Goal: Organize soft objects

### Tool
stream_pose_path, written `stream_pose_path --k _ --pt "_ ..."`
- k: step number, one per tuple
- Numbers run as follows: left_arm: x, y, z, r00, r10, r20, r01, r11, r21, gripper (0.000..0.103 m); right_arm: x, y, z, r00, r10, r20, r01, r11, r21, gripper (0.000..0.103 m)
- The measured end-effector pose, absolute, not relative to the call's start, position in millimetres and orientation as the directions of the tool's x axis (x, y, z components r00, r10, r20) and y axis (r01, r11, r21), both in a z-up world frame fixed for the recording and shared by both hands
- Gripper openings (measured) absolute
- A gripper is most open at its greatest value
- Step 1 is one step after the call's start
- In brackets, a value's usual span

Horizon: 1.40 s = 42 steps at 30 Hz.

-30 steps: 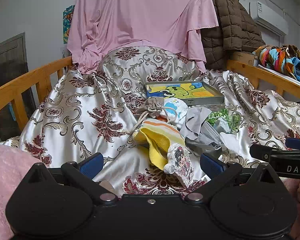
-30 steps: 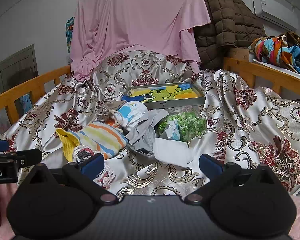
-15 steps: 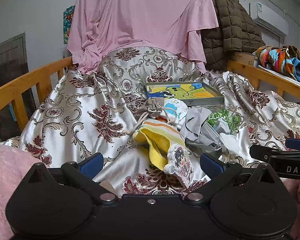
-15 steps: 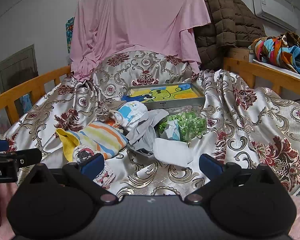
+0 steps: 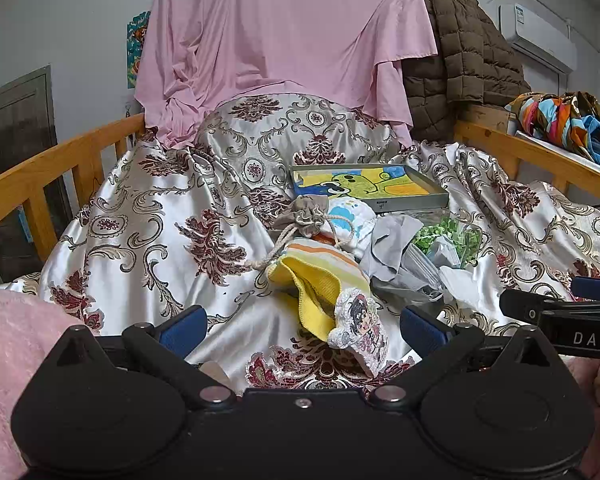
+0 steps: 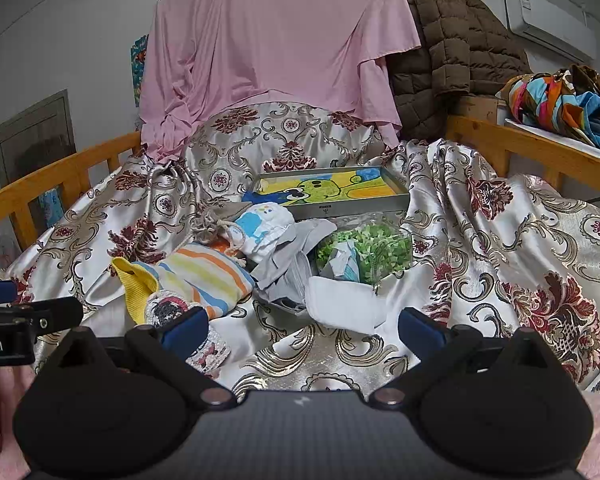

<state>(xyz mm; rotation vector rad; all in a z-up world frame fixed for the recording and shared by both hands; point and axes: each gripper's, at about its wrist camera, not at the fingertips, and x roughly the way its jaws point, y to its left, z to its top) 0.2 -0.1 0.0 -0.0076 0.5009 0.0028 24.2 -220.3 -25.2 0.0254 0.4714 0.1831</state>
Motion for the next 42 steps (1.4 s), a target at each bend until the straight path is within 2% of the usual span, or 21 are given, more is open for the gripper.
stream_pose_path --k 27,31,36,42 --pt "0 0 0 0.877 0.002 -0.481 -0.005 1.000 -0.006 0.102 24 -219 -27 0.876 0.181 -0.447 -0.169 0.983 0.066 0.103" --pt "2 5 3 0.874 -0.028 -0.484 0.017 0.999 -0.028 0.102 25 -218 -28 0.872 0.180 -0.456 -0.168 0.984 0.065 0.103" --pt "17 5 10 0.838 -0.102 -0.536 0.078 0.995 -0.067 0.102 34 -228 -19 0.833 0.203 -0.515 -0.175 0.979 0.103 0.103" --pt "50 10 9 0.755 -0.175 -0.632 0.161 0.984 -0.079 0.102 57 -219 -12 0.809 0.277 -0.518 -0.274 0.958 0.083 0.103"
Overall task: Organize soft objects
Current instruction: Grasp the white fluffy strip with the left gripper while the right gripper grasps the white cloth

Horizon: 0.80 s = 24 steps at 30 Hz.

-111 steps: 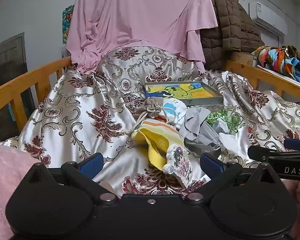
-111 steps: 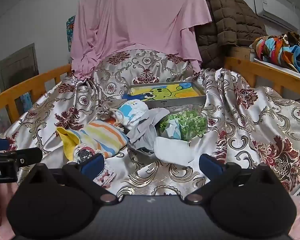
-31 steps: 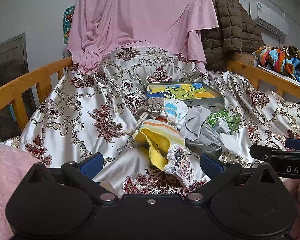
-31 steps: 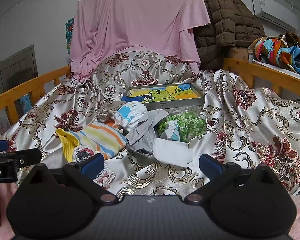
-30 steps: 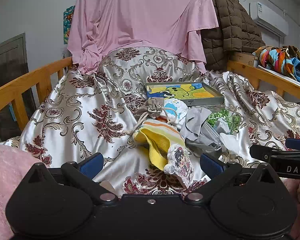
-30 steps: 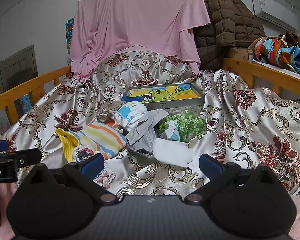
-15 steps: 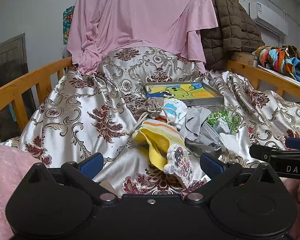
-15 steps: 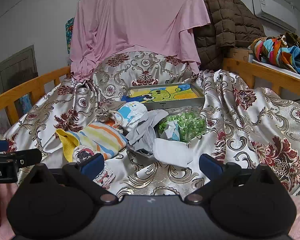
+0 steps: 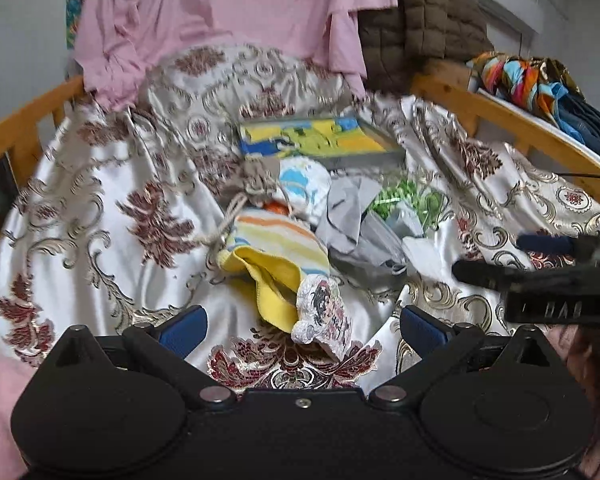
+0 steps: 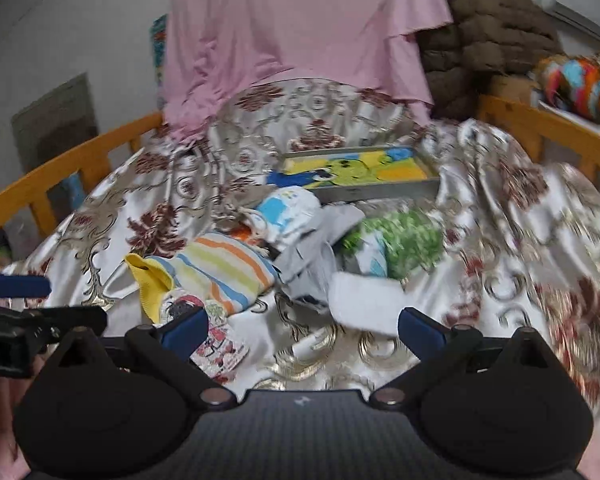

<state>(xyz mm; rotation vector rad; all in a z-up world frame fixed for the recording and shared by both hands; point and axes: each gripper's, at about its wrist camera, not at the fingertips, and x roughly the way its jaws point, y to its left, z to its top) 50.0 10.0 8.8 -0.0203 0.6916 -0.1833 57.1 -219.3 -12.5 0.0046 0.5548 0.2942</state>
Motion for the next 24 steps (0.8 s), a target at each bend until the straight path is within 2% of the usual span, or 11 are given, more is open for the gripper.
stream_pose_path --k 5,10,15,19,22,24 --pt "73 0 -7 0.709 -0.210 -0.674 0.201 0.975 -0.092 0.101 90 -220 1 0.804 0.287 -0.520 -0.314 0.949 0.038 0.103" --pt "96 -9 -23 0.666 -0.225 -0.711 0.215 0.971 -0.105 0.097 126 -218 -2 0.774 0.295 -0.560 -0.369 0.929 -0.021 0.103" --pt "119 -12 -43 0.596 -0.257 -0.761 0.200 0.965 -0.170 0.087 155 -210 -21 0.734 0.256 -0.629 -0.395 0.915 -0.089 0.103" --pt "131 -15 -52 0.578 -0.267 -0.771 0.187 0.963 -0.193 0.083 179 -210 -45 0.668 0.245 -0.703 -0.394 0.917 -0.055 0.102" --pt "134 -16 -55 0.576 -0.293 -0.763 0.184 0.956 -0.228 0.075 194 -212 -62 0.609 0.264 -0.748 -0.401 0.916 -0.003 0.096" --pt "136 -16 -55 0.582 -0.317 -0.749 0.181 0.948 -0.261 0.068 201 -216 -68 0.581 0.283 -0.763 -0.395 0.918 0.039 0.095"
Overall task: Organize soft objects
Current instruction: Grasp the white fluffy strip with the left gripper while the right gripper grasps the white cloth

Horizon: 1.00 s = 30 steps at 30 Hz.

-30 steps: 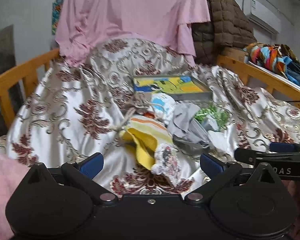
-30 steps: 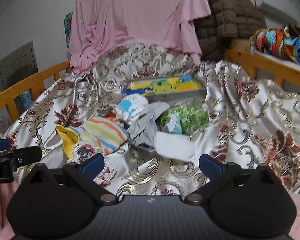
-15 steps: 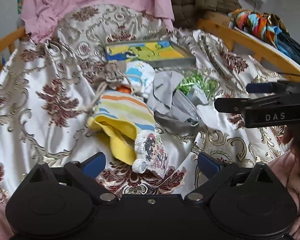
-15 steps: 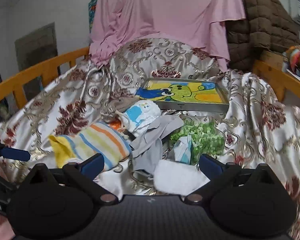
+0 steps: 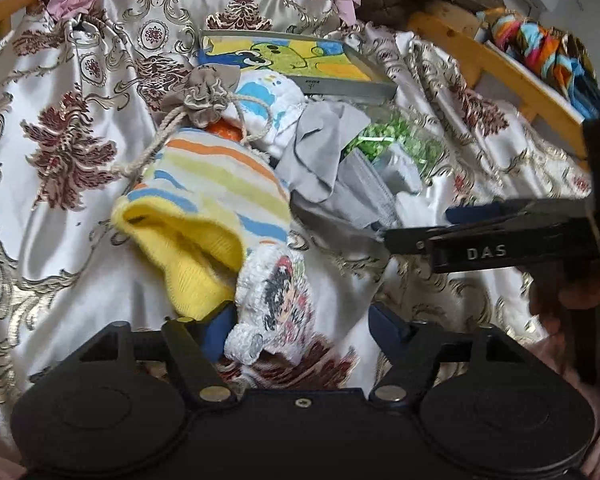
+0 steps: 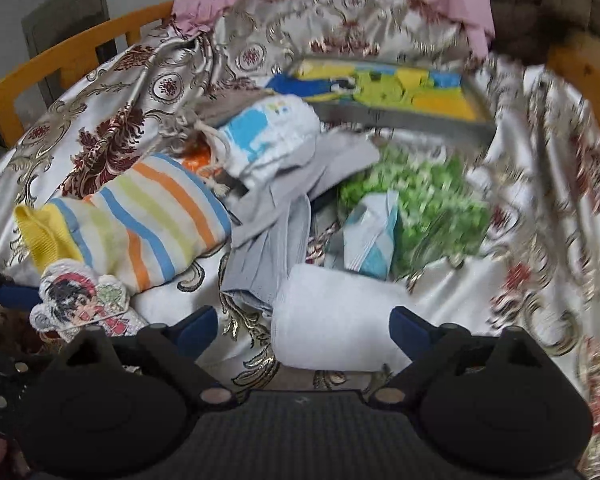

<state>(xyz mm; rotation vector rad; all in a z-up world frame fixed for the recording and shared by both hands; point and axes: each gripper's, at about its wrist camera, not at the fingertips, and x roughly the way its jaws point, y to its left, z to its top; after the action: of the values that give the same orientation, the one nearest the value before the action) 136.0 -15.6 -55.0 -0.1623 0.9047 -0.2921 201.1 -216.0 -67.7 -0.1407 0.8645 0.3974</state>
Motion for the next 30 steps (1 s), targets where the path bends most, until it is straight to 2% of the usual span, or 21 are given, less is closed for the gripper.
stream_pose_path --k 3,7,11,14,16,18,21,25,30 --pt "136 -21 -53 0.584 -0.365 -0.725 0.209 0.931 -0.299 0.064 210 -226 -74 0.547 0.320 -0.774 -0.375 0.920 0.115 0.091" --pt "134 -33 -54 0.590 -0.367 -0.719 0.254 0.930 -0.266 0.059 218 -233 -80 0.515 0.335 -0.789 -0.349 0.923 0.164 0.085" --pt "136 -40 -59 0.573 -0.347 -0.743 0.273 0.935 -0.226 0.040 220 -232 -80 0.523 0.304 -0.796 -0.328 0.934 0.141 0.079" --pt "136 -38 -60 0.572 -0.336 -0.749 0.267 0.939 -0.218 0.032 219 -235 -80 0.538 0.275 -0.797 -0.299 0.946 0.125 0.071" --pt "134 -38 -59 0.577 -0.328 -0.748 0.269 0.941 -0.205 0.028 219 -235 -80 0.537 0.275 -0.798 -0.299 0.946 0.125 0.060" --pt "132 -39 -59 0.582 -0.321 -0.747 0.275 0.942 -0.190 0.023 218 -233 -81 0.528 0.279 -0.802 -0.312 0.942 0.122 0.054" --pt "127 -42 -57 0.592 -0.324 -0.738 0.301 0.938 -0.170 0.022 216 -230 -82 0.517 0.281 -0.808 -0.325 0.938 0.119 0.037" --pt "121 -47 -54 0.608 -0.339 -0.718 0.342 0.928 -0.149 0.021 215 -230 -82 0.515 0.293 -0.806 -0.332 0.935 0.128 0.024" --pt "114 -58 -54 0.600 -0.356 -0.717 0.403 0.908 -0.113 0.022 211 -229 -78 0.493 0.369 -0.788 -0.387 0.904 0.181 0.023"
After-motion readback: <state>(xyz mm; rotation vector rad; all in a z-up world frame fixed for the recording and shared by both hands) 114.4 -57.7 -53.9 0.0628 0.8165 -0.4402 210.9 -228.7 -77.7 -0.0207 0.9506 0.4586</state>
